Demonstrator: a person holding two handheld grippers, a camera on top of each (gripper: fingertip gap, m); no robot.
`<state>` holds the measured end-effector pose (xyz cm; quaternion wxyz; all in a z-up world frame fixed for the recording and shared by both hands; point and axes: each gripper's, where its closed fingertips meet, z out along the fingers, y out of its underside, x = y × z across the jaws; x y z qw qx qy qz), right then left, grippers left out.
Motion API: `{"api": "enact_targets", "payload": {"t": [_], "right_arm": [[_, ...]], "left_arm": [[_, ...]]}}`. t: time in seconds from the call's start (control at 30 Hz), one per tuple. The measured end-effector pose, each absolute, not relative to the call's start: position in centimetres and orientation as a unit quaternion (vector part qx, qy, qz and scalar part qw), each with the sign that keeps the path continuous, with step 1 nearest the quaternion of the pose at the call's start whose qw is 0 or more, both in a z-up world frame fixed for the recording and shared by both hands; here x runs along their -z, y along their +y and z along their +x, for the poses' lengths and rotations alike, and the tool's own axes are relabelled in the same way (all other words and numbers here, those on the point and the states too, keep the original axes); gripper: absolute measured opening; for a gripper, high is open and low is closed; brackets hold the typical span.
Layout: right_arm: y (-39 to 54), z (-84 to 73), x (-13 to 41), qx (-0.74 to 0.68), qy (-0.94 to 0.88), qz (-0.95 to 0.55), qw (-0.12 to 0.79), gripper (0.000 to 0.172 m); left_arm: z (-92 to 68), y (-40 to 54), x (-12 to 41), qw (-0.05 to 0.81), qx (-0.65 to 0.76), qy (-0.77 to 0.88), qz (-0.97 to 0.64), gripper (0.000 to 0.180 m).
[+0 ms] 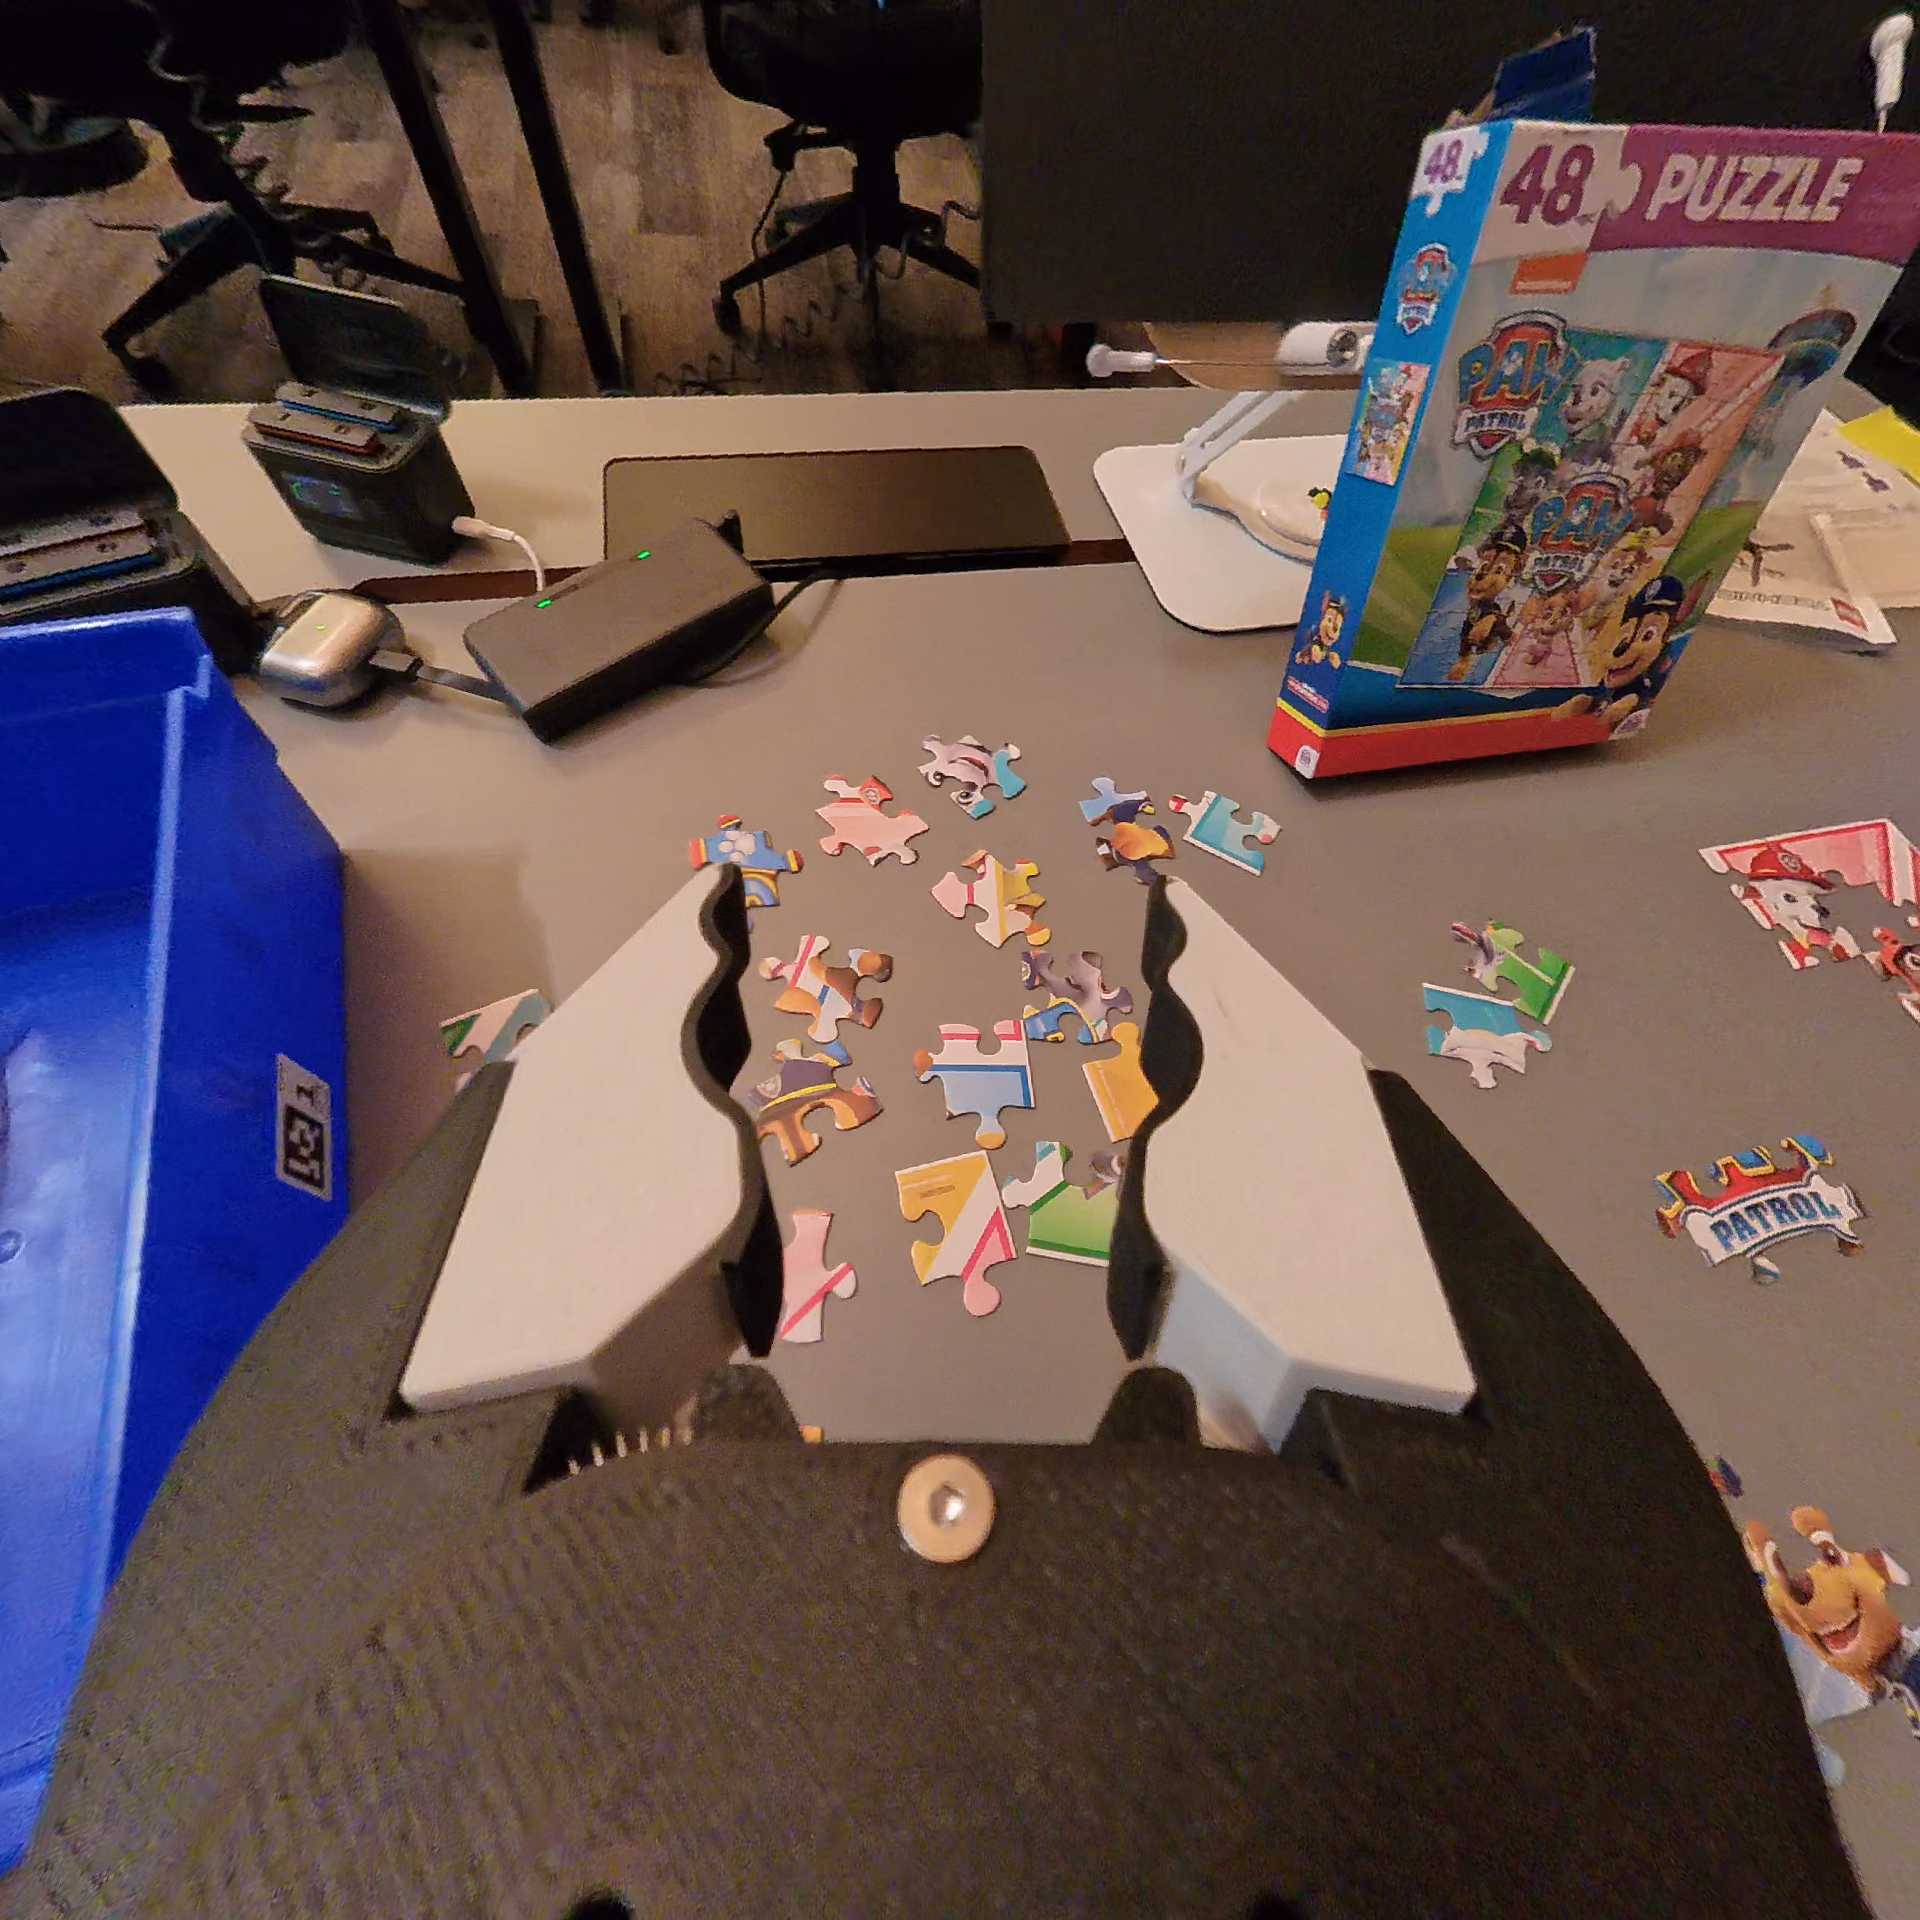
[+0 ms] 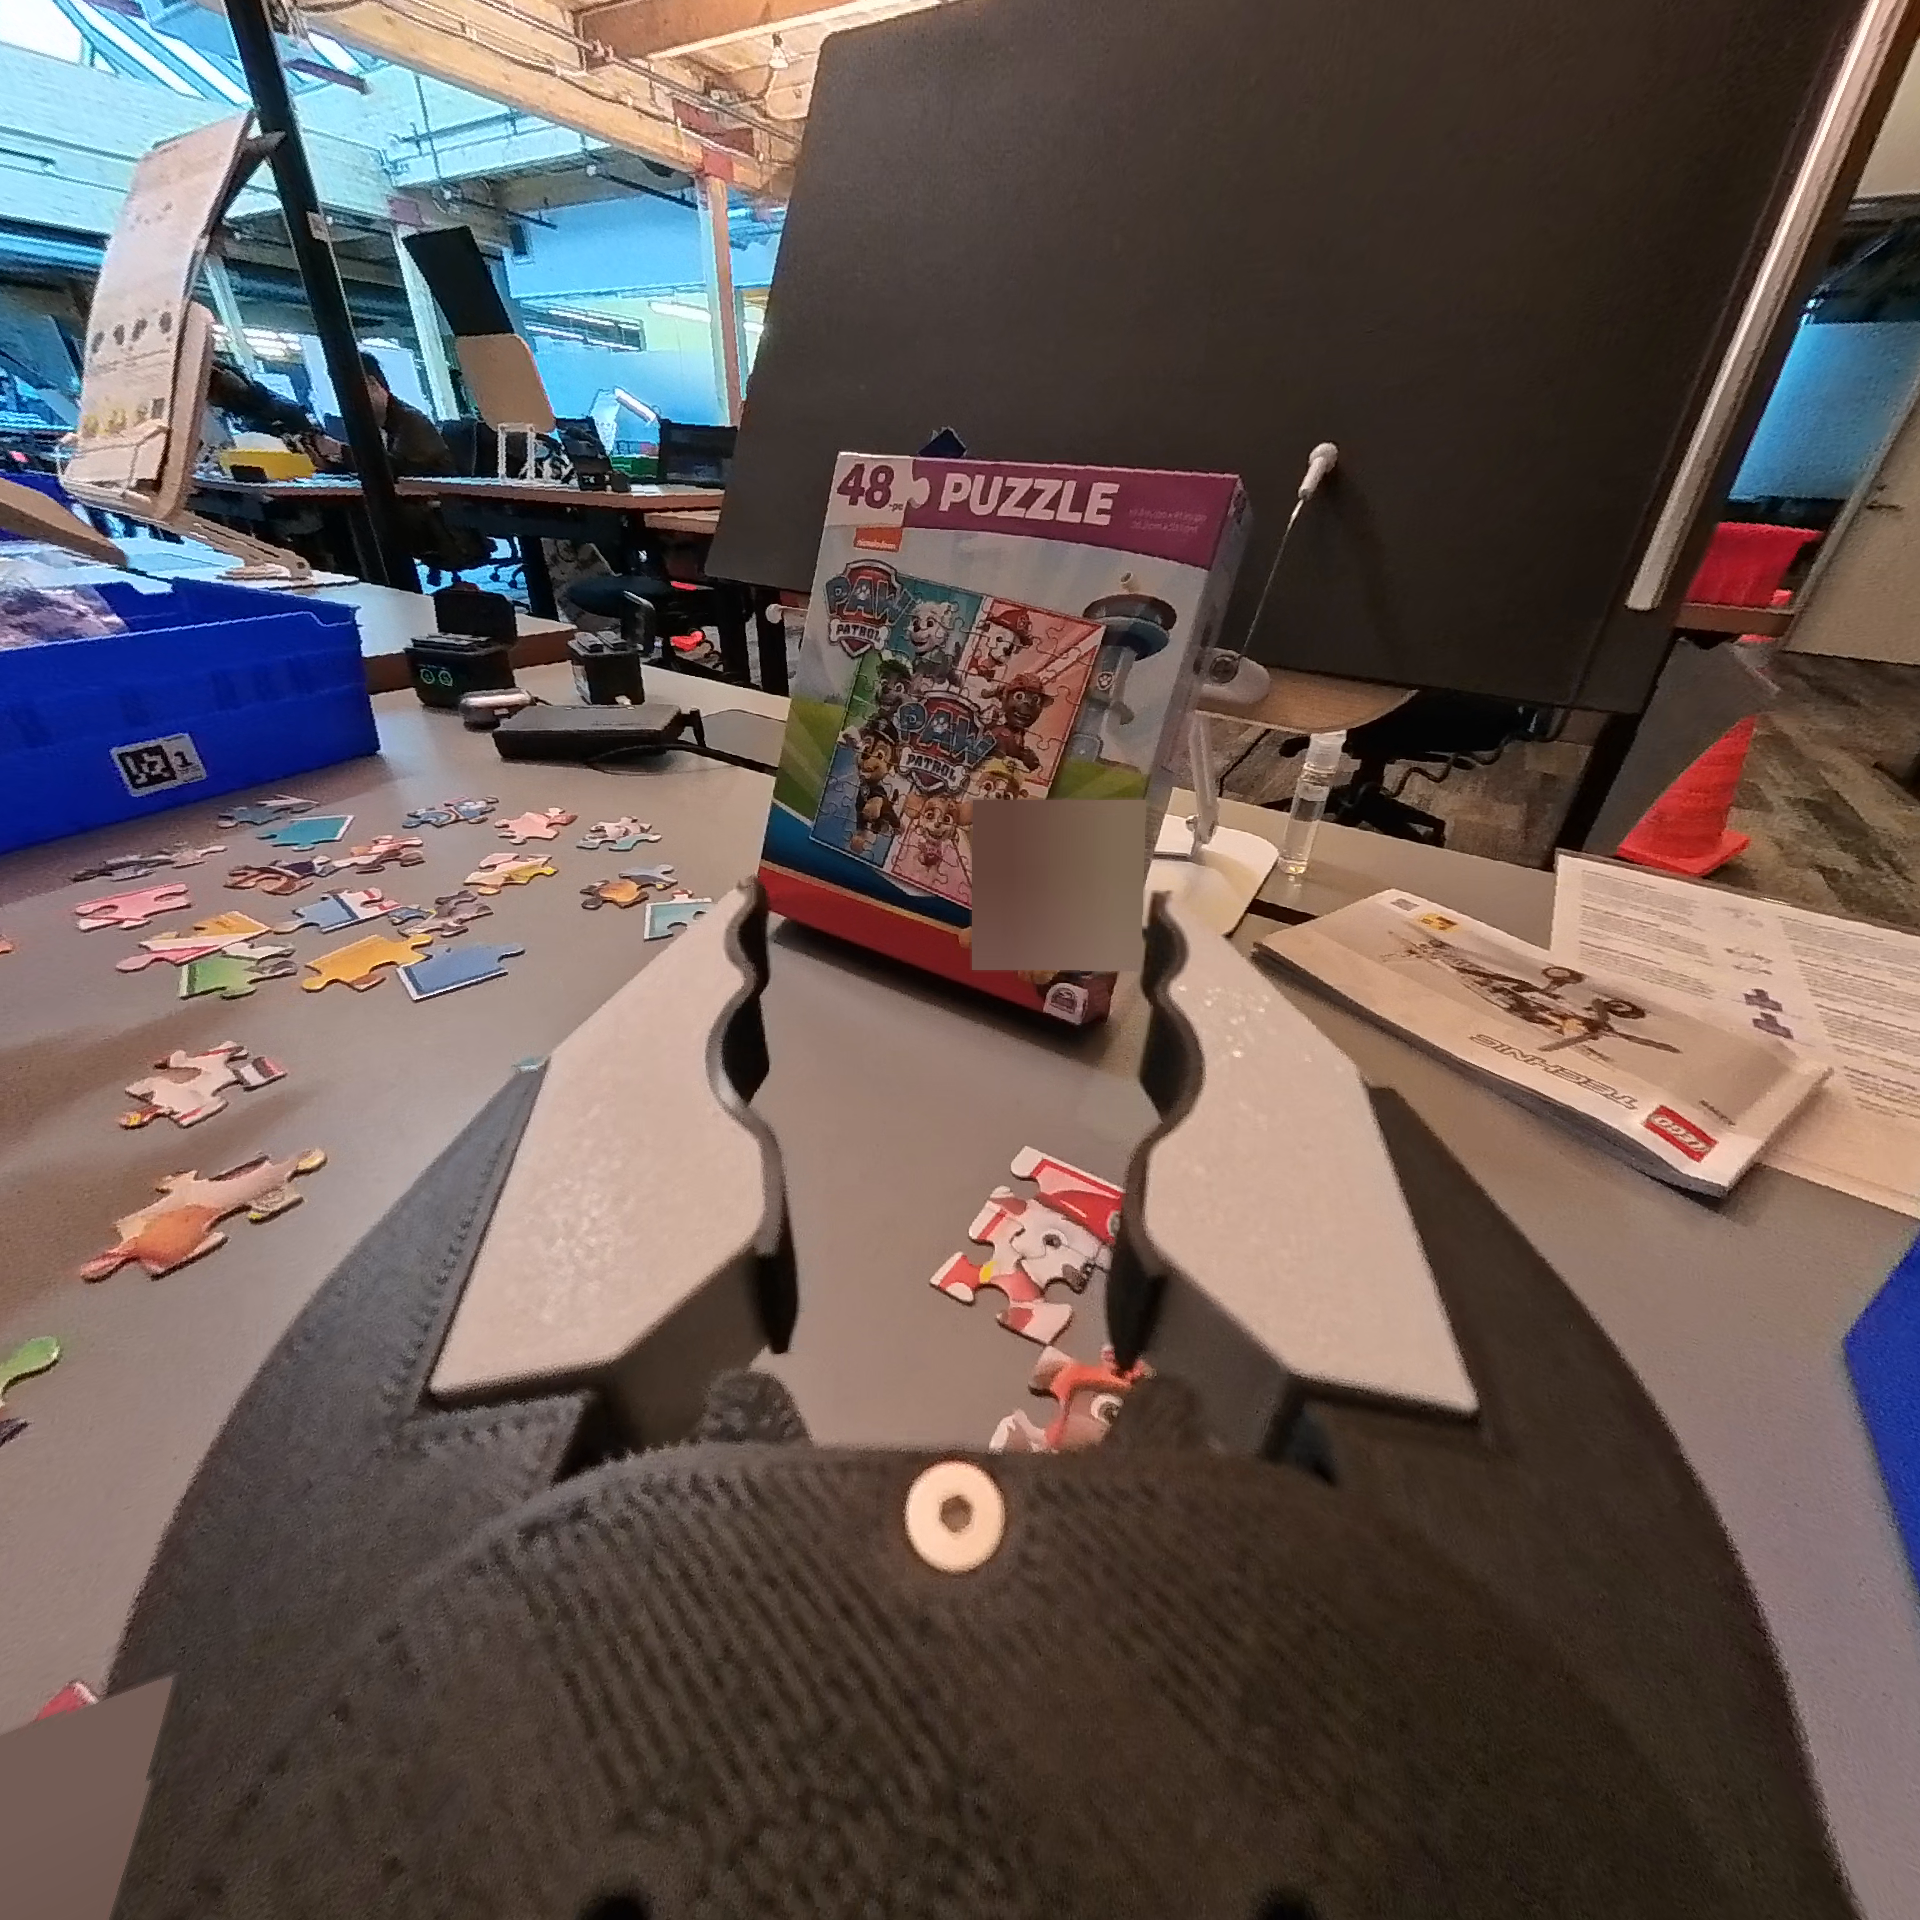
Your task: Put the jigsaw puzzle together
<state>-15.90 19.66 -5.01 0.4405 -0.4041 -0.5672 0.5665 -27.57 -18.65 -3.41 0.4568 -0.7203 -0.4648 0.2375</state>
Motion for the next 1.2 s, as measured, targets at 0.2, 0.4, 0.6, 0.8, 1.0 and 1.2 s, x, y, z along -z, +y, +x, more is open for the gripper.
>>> {"api": "enact_targets", "payload": {"t": [0.2, 0.4, 0.6, 0.8, 1.0, 1.2], "right_arm": [[19.9, -16.1, 5.1, -0.565, -0.561, -0.413, 0.442, 0.083], [19.9, -16.3, 5.5, -0.56, -0.566, -0.418, 0.437, 0.085], [19.7, -16.4, 5.9, -0.556, -0.574, -0.42, 0.43, 0.082], [19.1, -16.2, 6.1, -0.546, -0.594, -0.404, 0.431, 0.047], [18.9, -16.2, 6.3, -0.538, -0.603, -0.401, 0.432, 0.038], [18.8, -16.1, 6.4, -0.538, -0.606, -0.398, 0.431, 0.035]], "left_arm": [[-27.6, -19.3, 3.1, 0.463, -0.239, -0.467, -0.714, 0.071], [-27.6, -18.9, 3.4, 0.458, -0.24, -0.461, -0.721, 0.07], [-27.6, -18.6, 3.3, 0.456, -0.246, -0.456, -0.723, 0.07], [-27.6, -18.9, 3.2, 0.457, -0.247, -0.456, -0.722, 0.065], [-27.4, -18.9, 2.8, 0.463, -0.247, -0.453, -0.72, 0.047], [-27.4, -19.0, 2.8, 0.458, -0.254, -0.454, -0.721, 0.039]]}}
